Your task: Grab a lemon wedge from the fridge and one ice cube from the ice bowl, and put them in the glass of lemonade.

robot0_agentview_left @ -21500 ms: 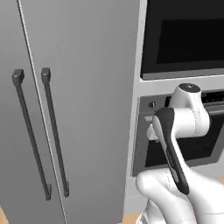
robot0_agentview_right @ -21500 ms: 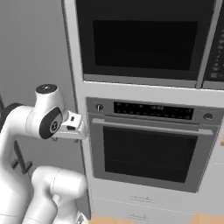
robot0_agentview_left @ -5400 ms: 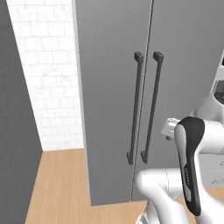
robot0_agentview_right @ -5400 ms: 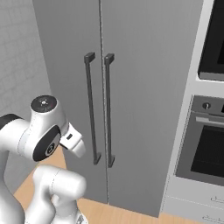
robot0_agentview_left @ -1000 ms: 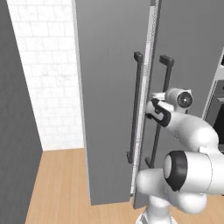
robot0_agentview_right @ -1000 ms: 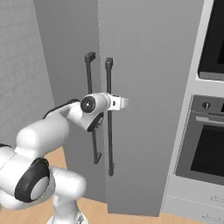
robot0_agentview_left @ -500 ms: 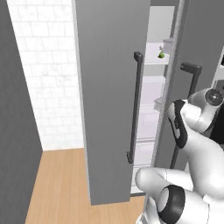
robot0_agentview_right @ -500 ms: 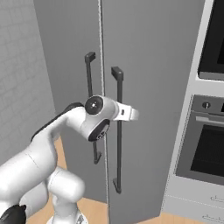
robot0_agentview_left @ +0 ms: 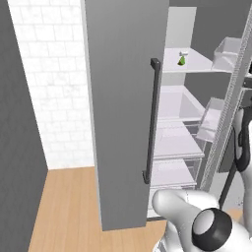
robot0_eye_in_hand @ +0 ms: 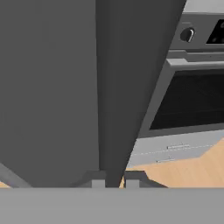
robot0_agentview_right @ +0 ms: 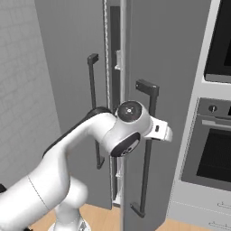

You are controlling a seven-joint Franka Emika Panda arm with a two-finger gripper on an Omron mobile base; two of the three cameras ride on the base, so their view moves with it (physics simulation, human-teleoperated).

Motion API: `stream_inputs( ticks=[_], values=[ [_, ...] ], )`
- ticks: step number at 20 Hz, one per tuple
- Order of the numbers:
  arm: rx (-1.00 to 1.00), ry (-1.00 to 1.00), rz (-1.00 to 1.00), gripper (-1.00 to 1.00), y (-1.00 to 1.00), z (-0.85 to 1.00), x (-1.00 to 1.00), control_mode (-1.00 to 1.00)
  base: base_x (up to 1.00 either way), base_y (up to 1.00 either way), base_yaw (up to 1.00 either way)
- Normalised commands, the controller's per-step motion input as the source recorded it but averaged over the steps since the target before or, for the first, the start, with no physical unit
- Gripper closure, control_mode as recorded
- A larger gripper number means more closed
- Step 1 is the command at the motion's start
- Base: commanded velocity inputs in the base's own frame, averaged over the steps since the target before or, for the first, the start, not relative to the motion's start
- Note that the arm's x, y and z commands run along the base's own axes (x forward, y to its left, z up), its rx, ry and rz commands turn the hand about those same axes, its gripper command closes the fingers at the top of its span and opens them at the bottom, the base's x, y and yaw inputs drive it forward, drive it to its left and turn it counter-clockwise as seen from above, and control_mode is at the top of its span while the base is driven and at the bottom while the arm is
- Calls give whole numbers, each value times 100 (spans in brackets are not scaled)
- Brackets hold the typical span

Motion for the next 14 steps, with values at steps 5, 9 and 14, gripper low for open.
stream_inputs(
  ticks=[5,9,14],
  values=[
    [1,2,3,100,-49,51,-100,-100,0,0,0],
    [-7,-12,7,100,41,37,-100,-100,0,0,0],
    [-26,-12,10,100,100,-14,-61,-100,0,0,0]
  ],
)
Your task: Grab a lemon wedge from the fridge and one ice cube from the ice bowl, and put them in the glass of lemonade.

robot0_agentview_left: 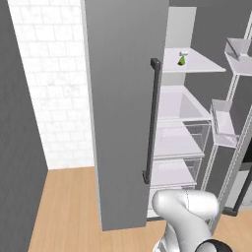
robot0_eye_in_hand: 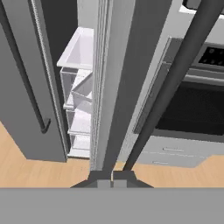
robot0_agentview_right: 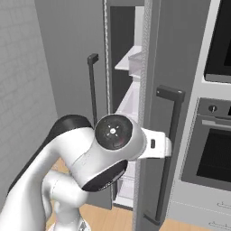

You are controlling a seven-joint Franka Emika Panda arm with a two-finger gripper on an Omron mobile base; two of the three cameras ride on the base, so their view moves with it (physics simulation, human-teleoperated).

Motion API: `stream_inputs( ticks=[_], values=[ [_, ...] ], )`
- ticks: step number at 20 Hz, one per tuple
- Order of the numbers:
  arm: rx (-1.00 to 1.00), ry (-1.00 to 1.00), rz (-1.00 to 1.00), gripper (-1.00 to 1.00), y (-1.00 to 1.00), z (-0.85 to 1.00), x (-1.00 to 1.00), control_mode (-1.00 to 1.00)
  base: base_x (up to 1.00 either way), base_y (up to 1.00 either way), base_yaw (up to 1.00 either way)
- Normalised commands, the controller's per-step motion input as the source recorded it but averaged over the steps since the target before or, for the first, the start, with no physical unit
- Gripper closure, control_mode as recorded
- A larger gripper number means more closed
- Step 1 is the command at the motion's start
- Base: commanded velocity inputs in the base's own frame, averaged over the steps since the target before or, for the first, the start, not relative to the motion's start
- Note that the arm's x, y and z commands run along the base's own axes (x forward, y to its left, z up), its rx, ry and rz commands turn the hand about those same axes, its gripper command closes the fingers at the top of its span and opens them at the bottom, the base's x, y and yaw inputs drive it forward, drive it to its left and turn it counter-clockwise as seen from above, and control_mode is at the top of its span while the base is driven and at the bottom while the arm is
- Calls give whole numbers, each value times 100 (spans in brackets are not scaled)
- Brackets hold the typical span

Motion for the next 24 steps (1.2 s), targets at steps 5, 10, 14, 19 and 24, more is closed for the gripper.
stream_inputs(
  ticks=[5,10,14,19,24],
  values=[
    [-25,-2,3,100,100,-9,14,-100,0,0,0],
    [-24,0,0,100,100,1,78,-100,0,0,0],
    [-30,-8,0,-100,82,11,70,-100,0,0,0],
    [-24,-4,0,-100,12,4,64,-100,0,0,0],
    [-8,5,-1,-100,-61,1,84,-100,0,0,0]
  ],
)
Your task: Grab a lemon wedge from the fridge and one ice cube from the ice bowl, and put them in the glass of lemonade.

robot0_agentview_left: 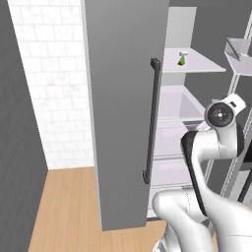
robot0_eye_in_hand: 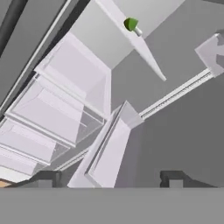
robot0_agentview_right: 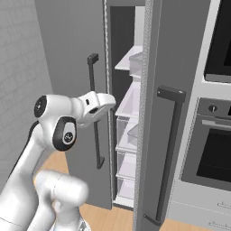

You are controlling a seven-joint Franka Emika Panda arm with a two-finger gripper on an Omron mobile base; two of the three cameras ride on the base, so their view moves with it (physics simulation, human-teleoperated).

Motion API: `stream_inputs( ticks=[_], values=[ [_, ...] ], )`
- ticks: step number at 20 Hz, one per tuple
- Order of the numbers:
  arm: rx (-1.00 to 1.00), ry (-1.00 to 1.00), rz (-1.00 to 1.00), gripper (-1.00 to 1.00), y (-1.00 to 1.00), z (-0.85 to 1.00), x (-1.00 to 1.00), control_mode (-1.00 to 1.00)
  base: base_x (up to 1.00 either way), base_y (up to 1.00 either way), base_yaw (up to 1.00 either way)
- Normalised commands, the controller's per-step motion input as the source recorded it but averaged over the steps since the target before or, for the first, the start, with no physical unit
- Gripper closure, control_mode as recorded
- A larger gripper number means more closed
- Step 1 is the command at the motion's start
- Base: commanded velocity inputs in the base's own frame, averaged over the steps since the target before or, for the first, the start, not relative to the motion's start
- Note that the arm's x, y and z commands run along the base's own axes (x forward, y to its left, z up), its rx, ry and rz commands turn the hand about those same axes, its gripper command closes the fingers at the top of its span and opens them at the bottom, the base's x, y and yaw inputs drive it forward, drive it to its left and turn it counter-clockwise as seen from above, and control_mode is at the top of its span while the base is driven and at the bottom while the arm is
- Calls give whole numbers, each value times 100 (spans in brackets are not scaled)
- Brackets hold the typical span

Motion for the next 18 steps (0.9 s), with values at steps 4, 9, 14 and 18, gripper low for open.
stream_inputs(
  ticks=[4,9,14,18],
  values=[
    [-8,17,-1,-100,-71,0,98,-100,0,0,0],
    [-14,25,-1,-100,-44,-2,99,-100,0,0,0],
    [-9,18,-19,-100,-98,-14,14,-100,0,0,0],
    [0,2,-22,-100,-100,-22,-31,-100,0,0,0]
  ],
)
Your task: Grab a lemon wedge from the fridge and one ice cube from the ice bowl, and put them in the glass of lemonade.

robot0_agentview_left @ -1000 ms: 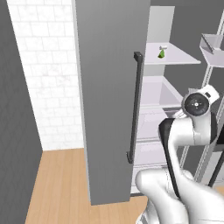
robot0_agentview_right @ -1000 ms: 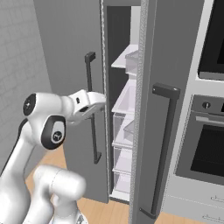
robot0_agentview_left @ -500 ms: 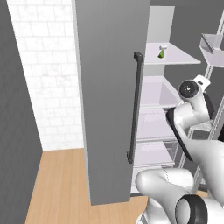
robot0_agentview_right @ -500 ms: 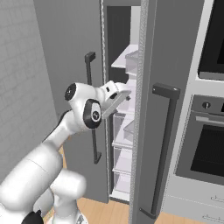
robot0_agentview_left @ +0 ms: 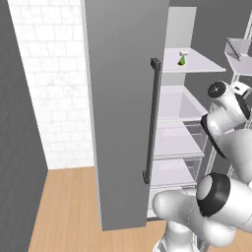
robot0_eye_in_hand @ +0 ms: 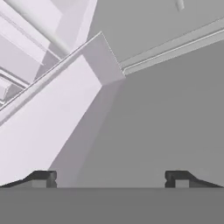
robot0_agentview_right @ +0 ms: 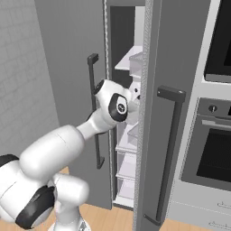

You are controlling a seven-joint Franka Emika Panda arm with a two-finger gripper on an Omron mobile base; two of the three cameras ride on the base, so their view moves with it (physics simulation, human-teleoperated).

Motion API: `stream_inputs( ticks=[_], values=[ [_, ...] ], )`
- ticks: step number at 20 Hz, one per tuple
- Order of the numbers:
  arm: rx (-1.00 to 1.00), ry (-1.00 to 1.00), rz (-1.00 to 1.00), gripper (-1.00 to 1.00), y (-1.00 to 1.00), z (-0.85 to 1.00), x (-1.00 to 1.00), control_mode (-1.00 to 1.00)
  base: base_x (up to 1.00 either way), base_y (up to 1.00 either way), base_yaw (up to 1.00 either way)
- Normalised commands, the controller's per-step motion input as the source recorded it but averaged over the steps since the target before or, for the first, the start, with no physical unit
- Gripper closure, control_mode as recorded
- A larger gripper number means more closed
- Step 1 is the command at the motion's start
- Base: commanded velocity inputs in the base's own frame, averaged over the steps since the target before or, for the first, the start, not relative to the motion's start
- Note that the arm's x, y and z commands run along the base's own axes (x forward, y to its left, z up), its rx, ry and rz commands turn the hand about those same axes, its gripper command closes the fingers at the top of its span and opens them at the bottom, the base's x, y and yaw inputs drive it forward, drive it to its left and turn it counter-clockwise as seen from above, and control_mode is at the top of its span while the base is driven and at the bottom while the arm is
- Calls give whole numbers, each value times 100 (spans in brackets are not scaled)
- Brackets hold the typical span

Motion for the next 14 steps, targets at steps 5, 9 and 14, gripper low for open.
stream_inputs(
  ticks=[5,9,14],
  values=[
    [0,-7,-16,-100,-100,-4,-56,-100,0,0,0],
    [6,-25,-7,-100,-55,0,-93,-100,0,0,0],
    [13,-40,0,-100,90,56,-87,-100,0,0,0]
  ],
)
